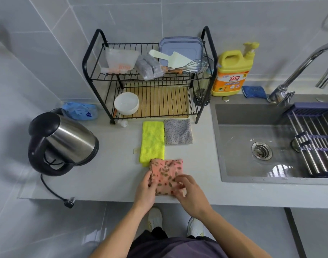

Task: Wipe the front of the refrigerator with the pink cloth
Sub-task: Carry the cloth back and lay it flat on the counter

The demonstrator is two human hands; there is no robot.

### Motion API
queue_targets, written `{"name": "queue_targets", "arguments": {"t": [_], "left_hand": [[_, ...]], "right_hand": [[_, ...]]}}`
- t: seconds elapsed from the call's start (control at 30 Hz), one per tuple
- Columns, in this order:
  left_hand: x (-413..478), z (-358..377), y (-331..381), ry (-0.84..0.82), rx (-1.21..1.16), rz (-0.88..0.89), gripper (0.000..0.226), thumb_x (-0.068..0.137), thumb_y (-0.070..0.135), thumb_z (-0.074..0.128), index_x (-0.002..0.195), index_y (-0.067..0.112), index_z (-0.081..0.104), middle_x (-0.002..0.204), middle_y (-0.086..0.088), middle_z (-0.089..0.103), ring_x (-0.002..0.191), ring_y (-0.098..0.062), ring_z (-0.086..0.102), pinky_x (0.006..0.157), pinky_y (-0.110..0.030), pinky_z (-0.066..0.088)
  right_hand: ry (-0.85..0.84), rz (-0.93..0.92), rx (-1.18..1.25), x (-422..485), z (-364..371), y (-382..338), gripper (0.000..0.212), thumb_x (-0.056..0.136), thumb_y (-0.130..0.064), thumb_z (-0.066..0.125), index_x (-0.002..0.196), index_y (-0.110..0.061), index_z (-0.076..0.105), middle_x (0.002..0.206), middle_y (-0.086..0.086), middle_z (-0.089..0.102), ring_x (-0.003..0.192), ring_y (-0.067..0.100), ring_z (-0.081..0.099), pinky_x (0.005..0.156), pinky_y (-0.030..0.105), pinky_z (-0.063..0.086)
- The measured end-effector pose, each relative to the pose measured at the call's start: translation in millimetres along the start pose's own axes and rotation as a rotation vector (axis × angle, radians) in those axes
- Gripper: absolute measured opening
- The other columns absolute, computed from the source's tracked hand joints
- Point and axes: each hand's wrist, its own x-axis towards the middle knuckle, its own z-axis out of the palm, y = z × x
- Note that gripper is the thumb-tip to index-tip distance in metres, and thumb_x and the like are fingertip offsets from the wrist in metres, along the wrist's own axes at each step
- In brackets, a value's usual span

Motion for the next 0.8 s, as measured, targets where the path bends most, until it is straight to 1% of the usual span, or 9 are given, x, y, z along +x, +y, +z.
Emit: {"name": "queue_targets", "arguments": {"t": [0.1, 0.17, 0.27, 0.37, 0.43, 0.5, 0.63, 0.73, 0.8], "left_hand": [[-5.1, -1.1, -3.9, 0.125, 0.197, -0.014, 0.047, 0.106, 0.015, 0.055, 0.147, 0.035, 0.046, 0.104, 0.008, 0.074, 0.090, -0.007, 0.069, 0.070, -0.020, 0.049], [-8.6, -1.8, -2.4, 0.188, 0.264, -0.004, 0.051, 0.104, 0.012, 0.057, 0.151, 0.028, 0.045, 0.094, 0.007, 0.071, 0.078, -0.007, 0.065, 0.060, -0.019, 0.042], [-16.8, -1.9, -1.1, 0.214, 0.509, 0.097, 0.061, 0.099, 0.008, 0.061, 0.154, 0.027, 0.041, 0.126, 0.002, 0.058, 0.097, -0.016, 0.063, 0.069, -0.026, 0.047], [-18.0, 2.0, -8.9, 0.104, 0.719, 0.361, 0.056, 0.098, 0.013, 0.061, 0.150, 0.030, 0.049, 0.149, 0.004, 0.044, 0.126, -0.016, 0.054, 0.095, -0.032, 0.055], [-17.0, 6.8, -6.0, -0.024, 0.786, 0.377, 0.051, 0.103, 0.021, 0.054, 0.152, 0.030, 0.048, 0.161, 0.007, 0.033, 0.145, -0.016, 0.038, 0.115, -0.034, 0.042], [-17.3, 15.8, -1.2, -0.123, 0.840, 0.373, 0.054, 0.103, 0.022, 0.053, 0.155, 0.030, 0.041, 0.165, 0.007, 0.025, 0.151, -0.016, 0.027, 0.120, -0.033, 0.030], [-19.3, 34.4, 6.8, -0.141, 0.925, 0.492, 0.068, 0.098, 0.015, 0.054, 0.161, 0.027, 0.031, 0.171, 0.003, 0.013, 0.158, -0.020, 0.015, 0.128, -0.034, 0.016], [-15.9, 38.1, 1.7, -0.196, 0.986, 0.491, 0.075, 0.103, 0.026, 0.049, 0.168, 0.028, 0.011, 0.175, 0.009, -0.003, 0.161, -0.016, -0.007, 0.131, -0.037, 0.003], [-12.1, 37.5, -1.2, -0.213, 1.037, 0.466, 0.071, 0.107, 0.037, 0.039, 0.168, 0.027, 0.003, 0.174, 0.010, -0.012, 0.161, -0.014, -0.015, 0.131, -0.041, -0.001]], "right_hand": [[-0.093, -0.031, -0.207, -2.4, 2.4, 11.3, 0.046, 0.108, -0.035, 0.053, 0.151, -0.020, 0.052, 0.162, -0.007, 0.032, 0.143, 0.018, 0.042, 0.111, 0.028, 0.043], [-0.106, -0.072, -0.299, -3.0, 5.4, 15.9, 0.048, 0.108, -0.035, 0.051, 0.154, -0.020, 0.049, 0.165, -0.004, 0.029, 0.144, 0.021, 0.040, 0.111, 0.035, 0.046], [-0.052, -0.151, -0.436, -4.1, 10.8, 21.8, 0.044, 0.101, -0.034, 0.064, 0.142, -0.017, 0.060, 0.153, 0.004, 0.047, 0.123, 0.027, 0.058, 0.092, 0.040, 0.057], [-0.032, -0.167, -0.611, -4.7, 11.4, 24.8, 0.032, 0.077, -0.031, 0.085, 0.104, -0.021, 0.072, 0.119, 0.002, 0.065, 0.084, 0.020, 0.065, 0.059, 0.030, 0.054], [-0.045, -0.128, -0.717, -7.2, 7.6, 25.8, 0.035, 0.058, -0.022, 0.089, 0.088, -0.020, 0.071, 0.103, 0.003, 0.065, 0.073, 0.020, 0.062, 0.054, 0.030, 0.050], [-0.033, -0.063, -0.742, -9.7, -2.5, 25.1, 0.039, 0.047, -0.016, 0.090, 0.081, -0.016, 0.070, 0.094, 0.006, 0.066, 0.065, 0.021, 0.060, 0.052, 0.032, 0.050], [0.096, -0.002, -0.678, -7.0, -17.6, 24.5, 0.050, 0.046, -0.012, 0.091, 0.088, -0.013, 0.065, 0.088, 0.005, 0.063, 0.064, 0.022, 0.058, 0.051, 0.032, 0.050], [0.038, -0.070, -0.724, -8.5, -18.1, 36.0, 0.062, 0.060, -0.026, 0.090, 0.117, -0.014, 0.066, 0.118, 0.005, 0.065, 0.091, 0.025, 0.066, 0.065, 0.034, 0.059], [-0.031, -0.042, -0.762, -11.1, -16.6, 45.3, 0.060, 0.077, -0.034, 0.074, 0.133, -0.012, 0.068, 0.135, 0.008, 0.064, 0.114, 0.031, 0.067, 0.081, 0.040, 0.062]]}}
